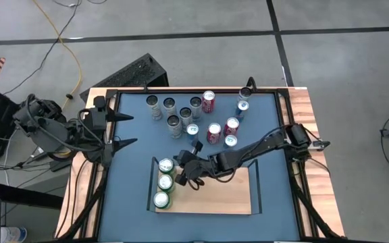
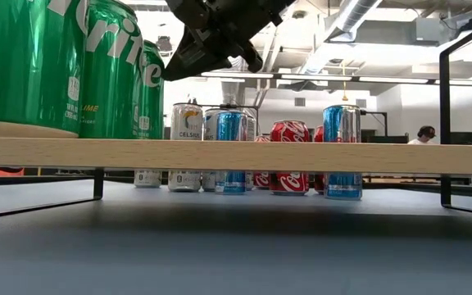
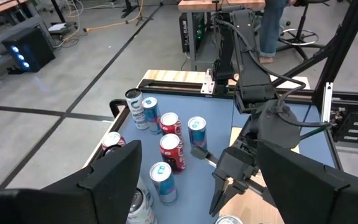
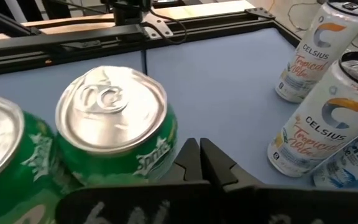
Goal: Place canned beverage on shelf
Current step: Put the green soda can on the shelf aligned with the other green soda cans
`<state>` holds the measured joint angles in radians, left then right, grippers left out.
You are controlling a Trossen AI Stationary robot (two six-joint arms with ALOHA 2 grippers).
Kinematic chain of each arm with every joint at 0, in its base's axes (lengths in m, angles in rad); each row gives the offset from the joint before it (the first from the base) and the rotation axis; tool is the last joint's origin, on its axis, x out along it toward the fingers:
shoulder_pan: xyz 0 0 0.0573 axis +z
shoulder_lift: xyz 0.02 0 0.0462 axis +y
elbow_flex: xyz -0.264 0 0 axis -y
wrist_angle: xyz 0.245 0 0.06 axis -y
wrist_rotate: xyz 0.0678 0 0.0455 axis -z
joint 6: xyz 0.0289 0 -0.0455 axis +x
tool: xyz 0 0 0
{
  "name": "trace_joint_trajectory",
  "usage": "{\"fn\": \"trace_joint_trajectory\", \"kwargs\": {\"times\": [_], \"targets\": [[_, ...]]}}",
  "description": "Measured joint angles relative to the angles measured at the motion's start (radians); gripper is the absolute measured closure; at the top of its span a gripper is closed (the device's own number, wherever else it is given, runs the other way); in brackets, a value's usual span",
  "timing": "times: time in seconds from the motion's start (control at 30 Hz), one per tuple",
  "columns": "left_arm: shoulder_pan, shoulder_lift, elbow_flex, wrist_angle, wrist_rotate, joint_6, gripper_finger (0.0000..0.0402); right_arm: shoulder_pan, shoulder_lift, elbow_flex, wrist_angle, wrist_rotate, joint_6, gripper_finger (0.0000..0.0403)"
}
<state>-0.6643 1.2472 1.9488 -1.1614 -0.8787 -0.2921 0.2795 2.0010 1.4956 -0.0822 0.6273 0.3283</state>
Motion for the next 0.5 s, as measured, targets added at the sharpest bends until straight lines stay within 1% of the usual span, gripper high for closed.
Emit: {"fn": "trace_joint_trajectory", "kwargs": {"times": [0.1,0.13,0.23,0.3,0.37,0.5], "targets": [[0.000,0.000,0.000,0.000,0.000,0.000,0.0097,0.009,0.000,0.000,0.000,0.004,0.000,0.0403],[0.000,0.000,0.000,0.000,0.000,0.001,0.0097,0.013,0.000,0.000,-0.003,0.020,0.001,0.0403],[0.000,0.000,0.000,0.000,0.000,0.011,0.0097,0.042,-0.008,-0.001,-0.035,0.125,0.022,0.0403],[0.000,0.000,0.000,-0.001,0.000,0.011,0.0097,0.067,-0.026,-0.001,-0.064,0.170,0.054,0.0403],[0.000,0.000,0.000,-0.006,0.000,0.011,0.0097,0.091,-0.041,0.001,-0.088,0.185,0.107,0.0403],[0.000,0.000,0.000,-0.015,0.000,0.010,0.0097,0.138,-0.045,0.000,-0.114,0.176,0.185,0.0403]]}}
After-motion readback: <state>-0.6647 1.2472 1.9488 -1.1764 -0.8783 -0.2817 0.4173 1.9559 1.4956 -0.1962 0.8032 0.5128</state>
